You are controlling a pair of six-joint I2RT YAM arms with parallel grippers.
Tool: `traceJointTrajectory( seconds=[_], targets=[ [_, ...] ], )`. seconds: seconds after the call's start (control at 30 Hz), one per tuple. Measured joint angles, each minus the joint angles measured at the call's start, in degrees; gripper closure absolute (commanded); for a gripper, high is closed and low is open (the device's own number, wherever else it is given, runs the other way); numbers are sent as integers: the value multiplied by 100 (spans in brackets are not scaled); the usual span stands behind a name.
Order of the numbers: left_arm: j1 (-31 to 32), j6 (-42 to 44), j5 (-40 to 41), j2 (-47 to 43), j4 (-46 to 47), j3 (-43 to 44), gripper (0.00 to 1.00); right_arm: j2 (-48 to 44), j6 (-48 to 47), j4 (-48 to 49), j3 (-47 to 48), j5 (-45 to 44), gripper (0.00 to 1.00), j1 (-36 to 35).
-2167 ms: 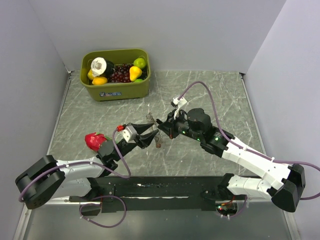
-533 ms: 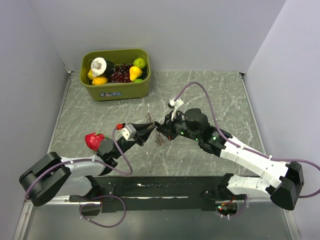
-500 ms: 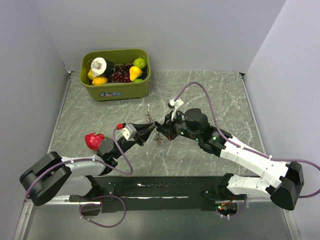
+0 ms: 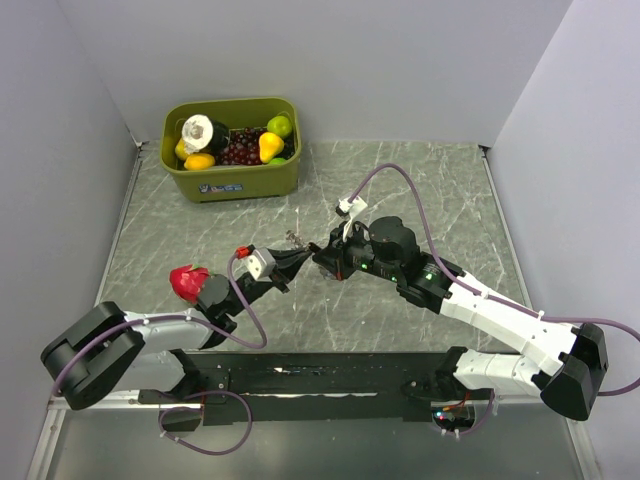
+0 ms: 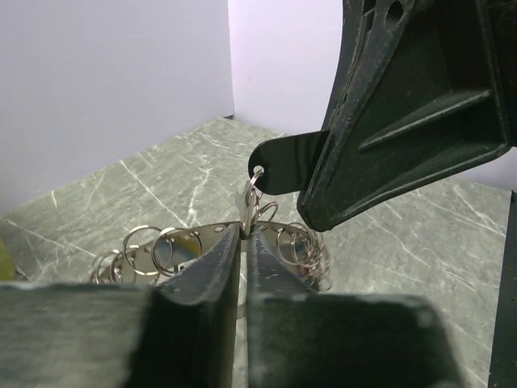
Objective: Put the keys on the keyring
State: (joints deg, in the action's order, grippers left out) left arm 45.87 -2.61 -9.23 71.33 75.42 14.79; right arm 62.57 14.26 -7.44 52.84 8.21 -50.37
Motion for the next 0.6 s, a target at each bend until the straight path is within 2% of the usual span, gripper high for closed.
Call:
traceJointTrajectory(
  seconds=[0.33, 0.4, 0.5, 0.57, 0.6],
  targets=[
    [-7, 2, 4, -216, -138, -9, 99, -2, -22, 109, 0, 44, 100, 0],
    [-17, 4, 2, -341, -221, -11, 99, -4, -31, 177, 0, 107, 92, 0],
    [-44, 31, -22, -590, -402, -11, 99, -11, -61, 275, 0, 214, 86, -2],
    [-61, 52, -105, -839, -699, -9, 99, -17, -85, 297, 0, 267, 87, -2],
    [-68, 55, -160, -970, -828, -7, 99, -17, -94, 299, 0, 286, 92, 0]
  ],
)
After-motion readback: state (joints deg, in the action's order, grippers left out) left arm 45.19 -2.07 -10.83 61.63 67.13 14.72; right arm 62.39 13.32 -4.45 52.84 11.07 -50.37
